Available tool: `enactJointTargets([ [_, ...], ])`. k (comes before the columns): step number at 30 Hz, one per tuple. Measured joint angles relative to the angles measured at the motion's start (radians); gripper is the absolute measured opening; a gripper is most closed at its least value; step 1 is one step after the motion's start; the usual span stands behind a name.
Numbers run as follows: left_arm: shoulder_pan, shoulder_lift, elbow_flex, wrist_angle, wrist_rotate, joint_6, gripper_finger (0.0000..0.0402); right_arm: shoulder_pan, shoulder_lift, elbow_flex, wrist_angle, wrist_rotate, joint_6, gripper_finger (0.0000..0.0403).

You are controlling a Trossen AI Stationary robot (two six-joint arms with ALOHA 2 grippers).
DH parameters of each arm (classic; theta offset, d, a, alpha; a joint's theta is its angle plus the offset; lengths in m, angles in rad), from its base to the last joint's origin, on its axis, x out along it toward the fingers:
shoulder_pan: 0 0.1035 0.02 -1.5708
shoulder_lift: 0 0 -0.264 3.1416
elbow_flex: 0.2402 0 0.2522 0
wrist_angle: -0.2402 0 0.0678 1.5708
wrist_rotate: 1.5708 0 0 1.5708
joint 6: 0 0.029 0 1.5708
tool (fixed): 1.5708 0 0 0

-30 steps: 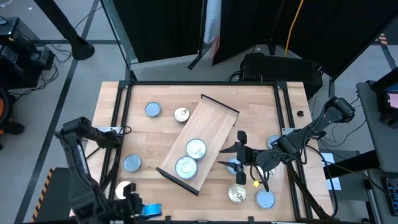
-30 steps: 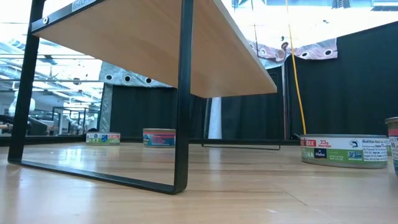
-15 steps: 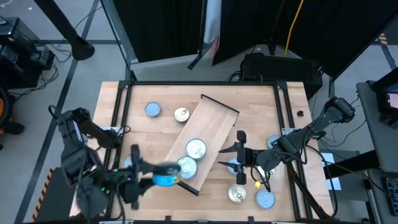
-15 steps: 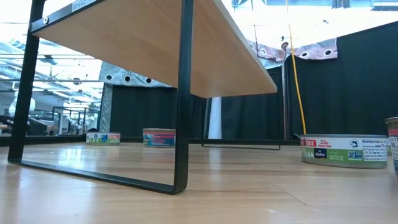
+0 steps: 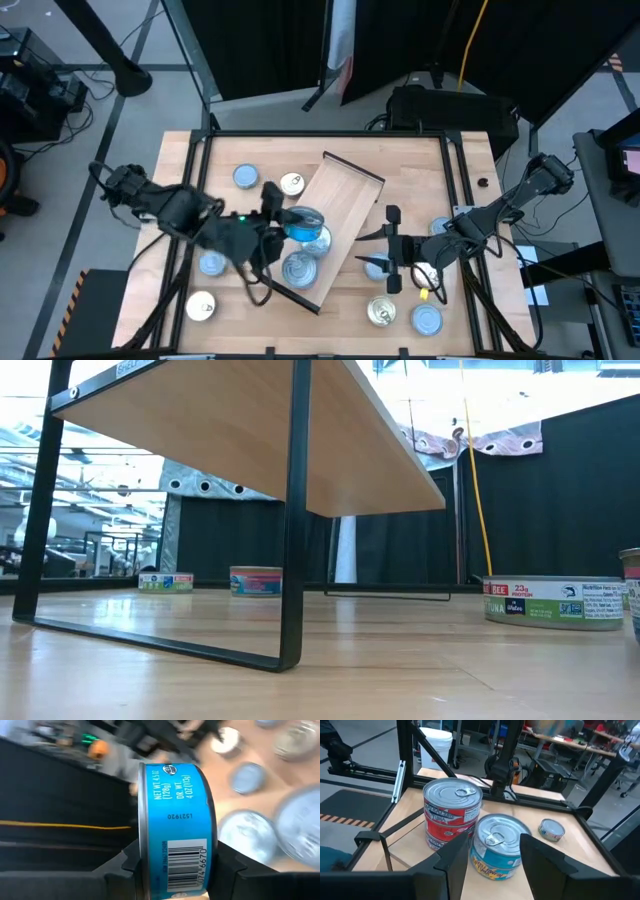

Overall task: Stack canned seafood by type on shelf
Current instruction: Stack the light blue tuna can on top of the other light blue tuna can

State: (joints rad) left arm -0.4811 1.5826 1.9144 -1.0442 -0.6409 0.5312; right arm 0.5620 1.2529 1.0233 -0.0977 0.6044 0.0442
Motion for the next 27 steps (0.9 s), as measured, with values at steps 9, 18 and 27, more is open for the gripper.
enactJointTargets([
  [9, 0.097, 0.034, -0.051, -0.044, 0.238, 0.06, 0.0144, -0.013, -0.022, 0.0, 0.003, 0.133, -0.168, 0.0169],
  [18, 0.124, 0.116, -0.077, -0.033, 0.206, 0.135, 0.0145, -0.069, -0.021, 0.0, 0.005, 0.16, -0.3, 0.0169],
  [27, 0.126, 0.152, -0.077, -0.036, 0.208, 0.304, 0.0145, -0.12, -0.021, 0.0, -0.003, 0.158, -0.373, 0.0169],
])
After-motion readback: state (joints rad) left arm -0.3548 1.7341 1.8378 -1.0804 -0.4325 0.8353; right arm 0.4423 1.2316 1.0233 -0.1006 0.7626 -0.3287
